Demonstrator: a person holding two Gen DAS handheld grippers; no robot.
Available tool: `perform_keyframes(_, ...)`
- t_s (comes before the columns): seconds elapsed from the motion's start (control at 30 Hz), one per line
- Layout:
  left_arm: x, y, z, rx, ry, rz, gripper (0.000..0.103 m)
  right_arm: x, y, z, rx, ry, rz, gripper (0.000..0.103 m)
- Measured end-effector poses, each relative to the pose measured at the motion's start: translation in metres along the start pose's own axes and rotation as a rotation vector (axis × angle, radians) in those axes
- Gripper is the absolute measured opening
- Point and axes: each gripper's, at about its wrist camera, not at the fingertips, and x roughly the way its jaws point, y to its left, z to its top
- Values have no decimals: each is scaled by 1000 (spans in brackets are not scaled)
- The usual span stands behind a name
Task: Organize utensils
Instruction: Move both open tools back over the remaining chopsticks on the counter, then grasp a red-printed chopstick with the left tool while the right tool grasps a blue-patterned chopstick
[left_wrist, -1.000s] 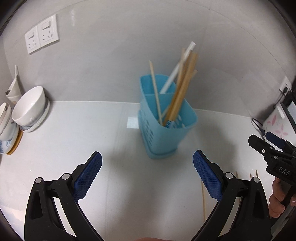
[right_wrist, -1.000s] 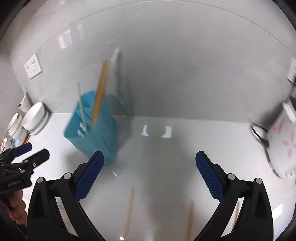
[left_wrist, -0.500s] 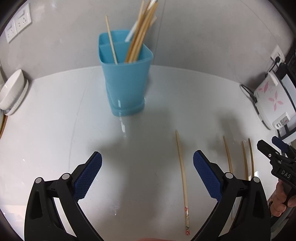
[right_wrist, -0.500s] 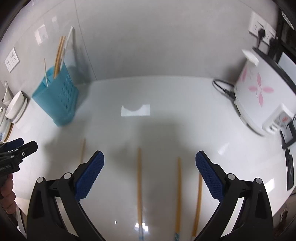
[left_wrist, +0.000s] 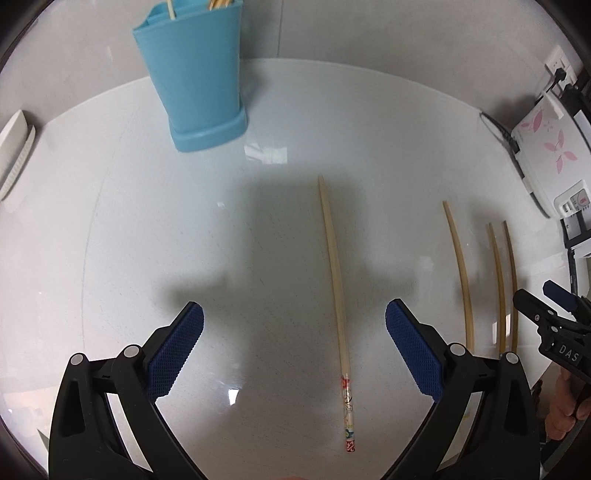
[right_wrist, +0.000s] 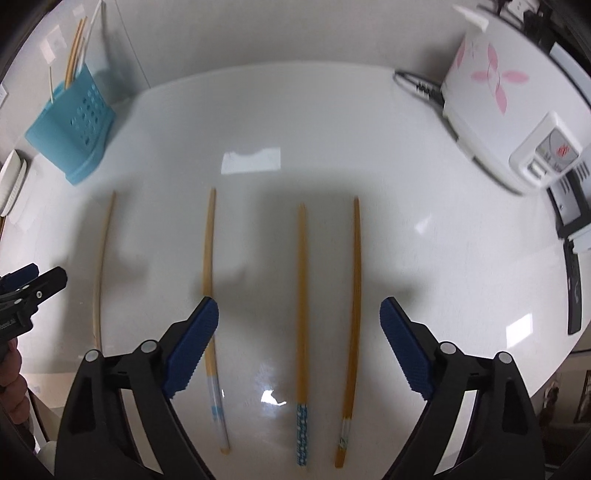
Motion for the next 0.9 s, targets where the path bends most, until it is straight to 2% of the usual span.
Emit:
perform_keyframes(0.07, 8, -4, -3, 5, 20, 5, 96, 5, -1, -4, 4, 26, -2, 85)
perform_keyframes(0.2, 19, -9, -7, 8, 56, 17, 96, 14, 0, -10, -3, 73, -3, 77)
perform_keyframes(0.33, 25, -14, -9, 17, 86, 29, 90, 23, 1, -13, 1, 133, -5, 71)
perform_keyframes(0.4, 29, -17, -9, 23, 105, 37, 86, 26, 1, -13, 7, 156, 4, 64)
perform_keyframes(0.53, 34, -24, -9, 32, 126, 48, 71, 28, 5, -13, -17, 182, 3, 55)
perform_keyframes(0.57, 33, -26, -10, 41, 119, 60, 64, 29, 6, -12, -20, 188, 3, 51)
perform_keyframes(0.7, 33, -31, -10, 54, 135, 93, 51, 34, 9, -12, -22, 223, -1, 35)
perform_keyframes(0.77, 34, -37, -8, 55, 159, 96, 31, 37, 11, -10, -20, 245, 5, 31)
perform_keyframes(0.8, 34, -38, -8, 56, 172, 97, 25, 37, 12, -10, -24, 250, 7, 29)
perform_keyframes(0.83, 34, -38, -8, 46, 189, 94, 12, 38, 14, -8, -29, 252, 5, 28)
perform_keyframes(0.87, 34, -37, -8, 39, 200, 86, 6, 39, 15, -7, -27, 255, 7, 24)
perform_keyframes(0.9, 34, -37, -8, 34, 208, 79, 6, 39, 15, -5, -18, 261, 14, 15)
